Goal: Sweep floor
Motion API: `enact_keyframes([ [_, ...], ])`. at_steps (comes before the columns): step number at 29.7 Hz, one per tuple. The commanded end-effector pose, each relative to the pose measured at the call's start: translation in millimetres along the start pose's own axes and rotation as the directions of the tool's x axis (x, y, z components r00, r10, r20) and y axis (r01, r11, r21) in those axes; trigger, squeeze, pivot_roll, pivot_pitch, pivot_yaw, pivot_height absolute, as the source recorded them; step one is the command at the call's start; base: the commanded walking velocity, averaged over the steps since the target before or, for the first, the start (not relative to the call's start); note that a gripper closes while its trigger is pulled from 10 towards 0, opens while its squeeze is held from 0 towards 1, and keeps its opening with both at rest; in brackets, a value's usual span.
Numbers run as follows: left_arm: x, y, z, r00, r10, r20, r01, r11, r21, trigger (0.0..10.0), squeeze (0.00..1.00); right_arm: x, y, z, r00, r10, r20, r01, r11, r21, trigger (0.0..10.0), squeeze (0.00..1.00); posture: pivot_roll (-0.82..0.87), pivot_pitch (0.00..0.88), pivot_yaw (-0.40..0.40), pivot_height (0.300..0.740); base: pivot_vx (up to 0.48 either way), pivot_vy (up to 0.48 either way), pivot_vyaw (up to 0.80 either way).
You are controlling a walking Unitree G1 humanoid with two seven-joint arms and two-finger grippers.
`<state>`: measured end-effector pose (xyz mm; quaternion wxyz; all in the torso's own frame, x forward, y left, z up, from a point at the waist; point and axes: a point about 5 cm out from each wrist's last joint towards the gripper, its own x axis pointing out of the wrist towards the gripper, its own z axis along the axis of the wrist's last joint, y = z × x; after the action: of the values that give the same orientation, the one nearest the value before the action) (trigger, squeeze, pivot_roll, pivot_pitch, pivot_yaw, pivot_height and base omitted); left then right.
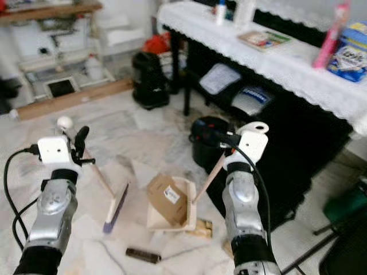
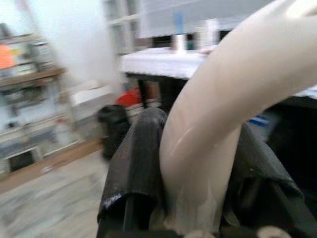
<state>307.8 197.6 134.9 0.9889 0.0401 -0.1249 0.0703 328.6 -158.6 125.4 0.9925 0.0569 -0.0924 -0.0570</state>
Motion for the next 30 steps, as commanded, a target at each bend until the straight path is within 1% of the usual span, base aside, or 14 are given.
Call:
enact_keyframes([
  [1, 2.3, -2.2, 6.5, 0.999, -0.013, 0.031, 0.013, 1.0, 0.017, 10.0, 0.0, 5.9, 5.4, 18.7, 0.997, 0.009, 0.077, -0.01, 1.0, 0.019, 10.0, 0.0, 0.01, 0.0, -0.045, 0.74, 0.0, 0.0, 0.8],
  [16, 4.7, 3.7, 9.7, 0.999, -0.009, 0.035, 0.008, 0.999, 0.039, 10.0, 0.0, 5.5, 10.3, 16.2, 0.998, 0.01, 0.066, -0.013, 0.999, 0.037, 10.0, 0.0, 0.03, 0.019, -0.031, 0.74, 0.0, 0.0, 0.8],
  [30, 2.5, 1.2, 8.1, 1.0, -0.012, 0.022, 0.011, 0.999, 0.032, 10.0, 0.0, 7.8, 8.2, 18.5, 0.998, 0.008, 0.069, -0.011, 0.999, 0.034, 10.0, 0.0, 0.03, 0.031, -0.038, 0.74, 0.0, 0.0, 0.8],
])
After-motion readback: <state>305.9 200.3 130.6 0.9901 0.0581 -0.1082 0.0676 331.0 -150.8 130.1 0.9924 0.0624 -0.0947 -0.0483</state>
